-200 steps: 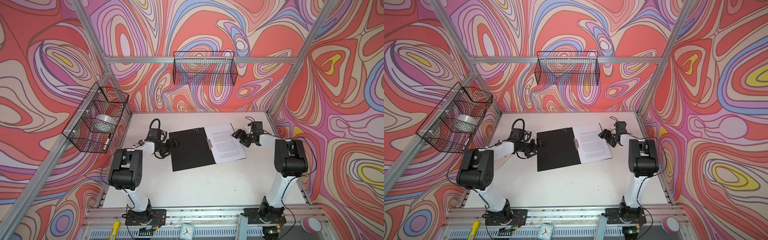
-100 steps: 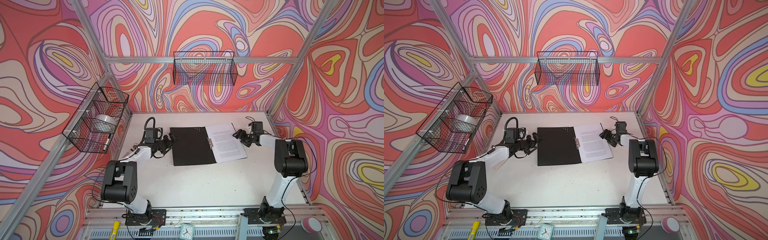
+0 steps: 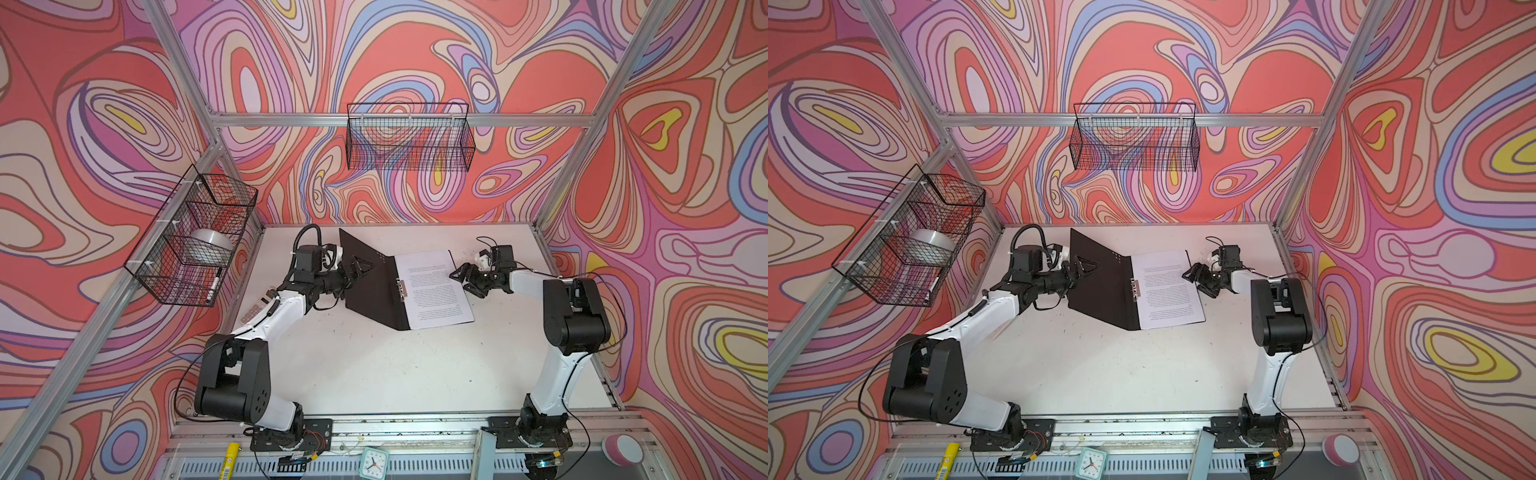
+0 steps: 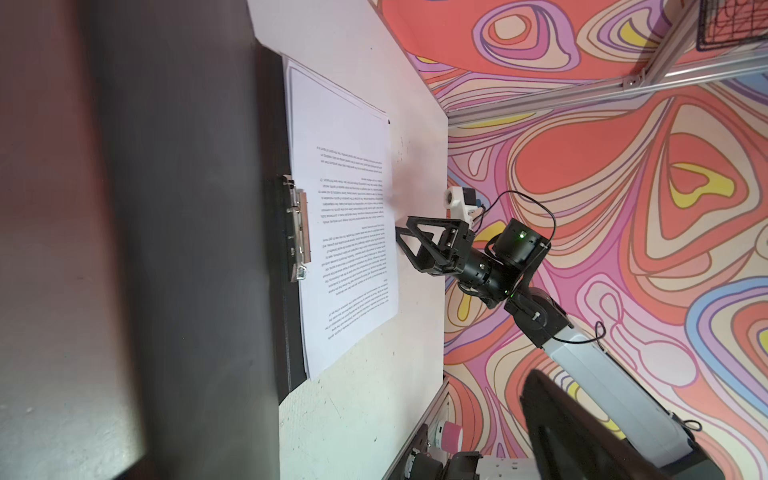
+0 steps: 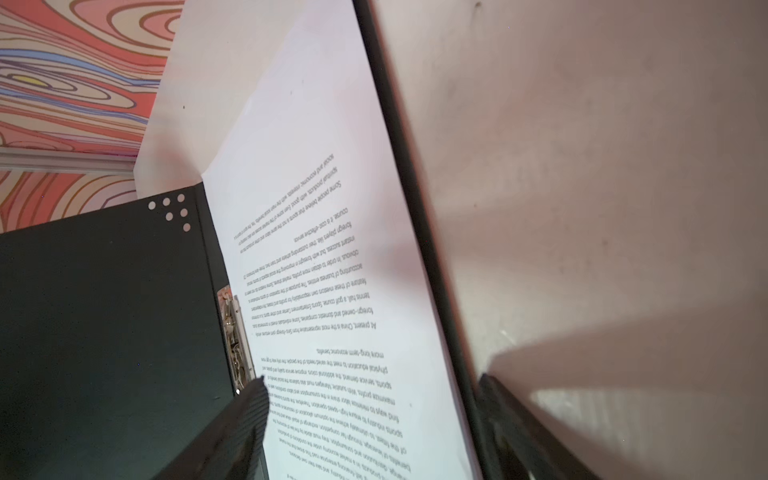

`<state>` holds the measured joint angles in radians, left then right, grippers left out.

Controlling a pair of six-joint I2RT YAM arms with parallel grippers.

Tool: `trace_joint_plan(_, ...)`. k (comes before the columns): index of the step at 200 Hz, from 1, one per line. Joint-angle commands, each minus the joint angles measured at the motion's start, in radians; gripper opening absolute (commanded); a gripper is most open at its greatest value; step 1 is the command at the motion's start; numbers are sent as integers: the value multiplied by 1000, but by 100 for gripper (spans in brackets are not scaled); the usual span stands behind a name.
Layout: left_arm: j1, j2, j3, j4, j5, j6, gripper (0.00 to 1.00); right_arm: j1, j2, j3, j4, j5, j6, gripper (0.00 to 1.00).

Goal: Put the files into the folder
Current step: 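Lift the black cover with the left gripper and fold it over the sheets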

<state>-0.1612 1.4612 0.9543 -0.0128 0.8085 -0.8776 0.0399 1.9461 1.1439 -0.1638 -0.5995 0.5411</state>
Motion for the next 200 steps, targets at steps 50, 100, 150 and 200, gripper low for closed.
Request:
trace_joint_plan(50, -14, -168, 66, -237, -28, 140, 100, 95, -45, -128, -25, 15, 48, 83)
trace_joint_plan(100, -34, -221, 55, -297, -27, 177, 100, 219, -90, -211, 103, 64, 194, 84)
trace_joint_plan(150, -112, -235, 64, -316, -71, 191, 100, 270, -130, -212, 161, 90, 229, 87)
trace_joint_plan(200, -305, -149, 77, -243, -172, 170, 100, 110, -356, -191, -25, 242, 187, 98)
